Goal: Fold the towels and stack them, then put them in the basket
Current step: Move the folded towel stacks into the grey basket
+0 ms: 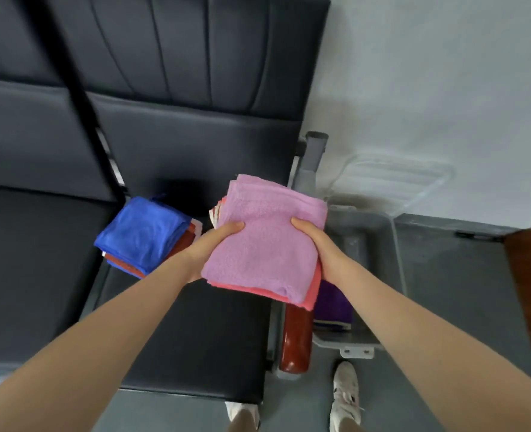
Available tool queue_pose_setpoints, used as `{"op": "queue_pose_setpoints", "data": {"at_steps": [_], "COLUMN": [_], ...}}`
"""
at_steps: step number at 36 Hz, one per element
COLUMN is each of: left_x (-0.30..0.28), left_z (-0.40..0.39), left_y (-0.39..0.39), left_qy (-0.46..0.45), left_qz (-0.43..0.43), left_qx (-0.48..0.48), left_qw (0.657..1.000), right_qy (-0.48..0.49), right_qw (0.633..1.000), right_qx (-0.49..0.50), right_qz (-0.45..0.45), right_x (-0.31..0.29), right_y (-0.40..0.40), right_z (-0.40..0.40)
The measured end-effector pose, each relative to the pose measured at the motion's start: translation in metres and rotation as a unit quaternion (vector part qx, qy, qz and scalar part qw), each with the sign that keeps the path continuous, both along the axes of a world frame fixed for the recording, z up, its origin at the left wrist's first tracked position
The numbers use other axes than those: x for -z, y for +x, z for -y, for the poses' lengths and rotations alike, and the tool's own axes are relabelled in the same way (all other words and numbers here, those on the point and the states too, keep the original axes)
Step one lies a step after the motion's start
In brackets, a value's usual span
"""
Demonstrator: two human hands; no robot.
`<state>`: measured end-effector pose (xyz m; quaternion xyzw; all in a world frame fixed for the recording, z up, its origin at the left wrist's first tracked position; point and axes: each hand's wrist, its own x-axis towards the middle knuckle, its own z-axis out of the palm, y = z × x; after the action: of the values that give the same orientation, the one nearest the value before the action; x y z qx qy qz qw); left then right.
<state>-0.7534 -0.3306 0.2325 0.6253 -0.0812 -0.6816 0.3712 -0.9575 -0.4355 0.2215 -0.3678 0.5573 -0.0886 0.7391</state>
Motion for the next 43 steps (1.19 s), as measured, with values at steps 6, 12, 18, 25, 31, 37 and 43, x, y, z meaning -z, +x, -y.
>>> {"op": "queue_pose_setpoints", "data": {"at_steps": [6,12,18,25,31,37,43], "left_x": [-0.011,0.008,0.029,0.062,0.105,0.165,0.25], "left_z": [0.052,0.103,0.152,0.196,0.221,0.24,0.261], "left_y": [-0.056,-0.14,-0.23,-0.299,-0.326,-0.32,-0.307], "left_qy": [-0.054,-0.052,-0.039,-0.041,-0.019,0.026,0.043], "left_qz": [0.003,0.003,-0.005,-0.018,-0.014,-0.012,0.0], "left_qx": [0.072,0.096,0.088,0.056,0.023,0.036,0.081], "left_qw": [0.996,0.994,0.995,0.997,0.999,0.999,0.996], "right_qy": [-0.001,-0.005,0.004,0.016,0.043,0.086,0.058], "right_qw": [0.999,0.998,0.997,0.996,0.997,0.993,0.99], "right_qx": [0.047,0.057,0.077,0.086,0.066,0.082,0.119], "right_qz": [0.011,0.033,0.015,-0.007,0.01,0.025,-0.038], "right_x": [-0.013,-0.009,0.004,0.024,0.066,0.128,0.239], "right_y": [-0.066,-0.154,-0.241,-0.306,-0.331,-0.332,-0.317], "right_z": [0.036,0.075,0.121,0.165,0.196,0.207,0.22]}}
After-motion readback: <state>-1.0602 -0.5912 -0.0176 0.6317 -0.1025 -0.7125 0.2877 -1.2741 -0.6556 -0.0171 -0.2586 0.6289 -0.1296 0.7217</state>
